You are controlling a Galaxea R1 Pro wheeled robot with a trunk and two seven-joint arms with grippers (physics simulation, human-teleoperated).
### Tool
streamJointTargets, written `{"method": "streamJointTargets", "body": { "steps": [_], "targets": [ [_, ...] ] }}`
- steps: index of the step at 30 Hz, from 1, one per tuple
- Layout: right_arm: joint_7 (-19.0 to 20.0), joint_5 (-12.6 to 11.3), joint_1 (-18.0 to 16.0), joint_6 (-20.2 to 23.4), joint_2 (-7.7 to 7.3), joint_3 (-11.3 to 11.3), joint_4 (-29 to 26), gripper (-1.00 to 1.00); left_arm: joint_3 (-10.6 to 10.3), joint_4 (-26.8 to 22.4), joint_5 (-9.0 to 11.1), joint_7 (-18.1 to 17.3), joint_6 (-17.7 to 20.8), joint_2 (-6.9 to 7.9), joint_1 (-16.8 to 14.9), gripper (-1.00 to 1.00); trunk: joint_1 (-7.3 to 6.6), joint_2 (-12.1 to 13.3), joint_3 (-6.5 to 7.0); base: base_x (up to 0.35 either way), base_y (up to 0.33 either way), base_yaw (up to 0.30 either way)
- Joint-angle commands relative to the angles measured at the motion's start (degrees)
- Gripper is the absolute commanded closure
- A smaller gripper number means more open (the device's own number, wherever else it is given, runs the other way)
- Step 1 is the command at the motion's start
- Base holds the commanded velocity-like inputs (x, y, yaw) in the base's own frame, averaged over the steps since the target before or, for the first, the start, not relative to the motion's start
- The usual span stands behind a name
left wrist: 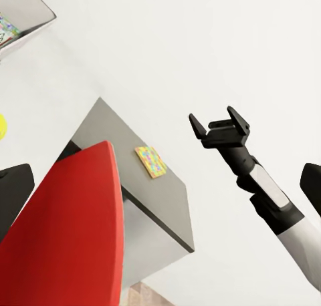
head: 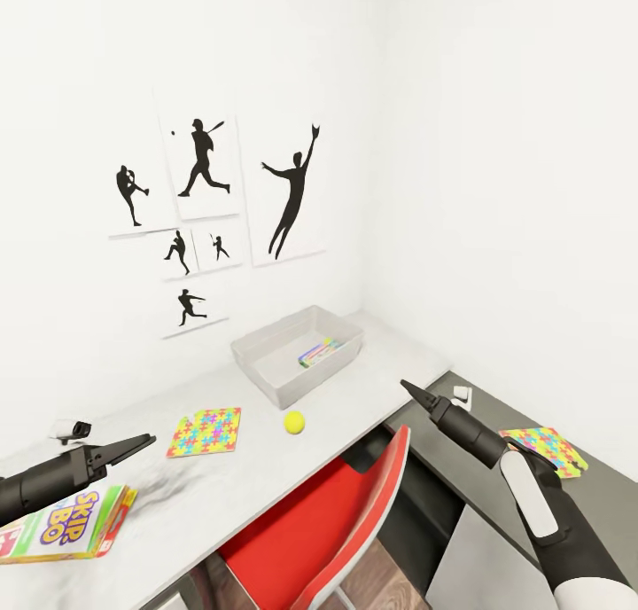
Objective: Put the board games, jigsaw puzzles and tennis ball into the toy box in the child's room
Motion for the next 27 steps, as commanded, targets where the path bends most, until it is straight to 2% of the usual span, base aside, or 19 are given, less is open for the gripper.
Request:
{"method": "streamJointTargets", "body": {
  "steps": [1, 10, 16, 27],
  "targets": [
    [0.0, -0.4, -0.1, 0.4, -0.03, 0.0, 0.0, -1.00, 0.0, 0.0, -0.1, -0.3, 0.6, 0.00, 0.0, -1.00, 0.04, -0.1, -0.13, -0.001, 0.000, -0.001],
    [0.0, -0.4, -0.1, 0.4, -0.04, -0.1, 0.2, -1.00, -0.1, 0.0, -0.1, -0.3, 0.6, -0.01, 0.0, -1.00, 0.04, -0.1, -0.13, -0.055, 0.045, 0.000],
    [0.0, -0.4, -0.1, 0.5, -0.01, -1.8, 0.7, -1.00, -0.2, 0.0, -0.1, -0.3, 0.6, -0.02, -0.1, -1.00, 0.04, -0.1, -0.13, -0.034, 0.055, -0.005],
    [0.0, -0.4, -0.1, 0.5, 0.07, -2.7, 1.5, -1.00, -0.1, 0.0, -0.1, -0.3, 0.6, -0.01, 0.0, -1.00, 0.04, -0.1, -0.13, -0.002, 0.004, -0.224]
  ]
}}
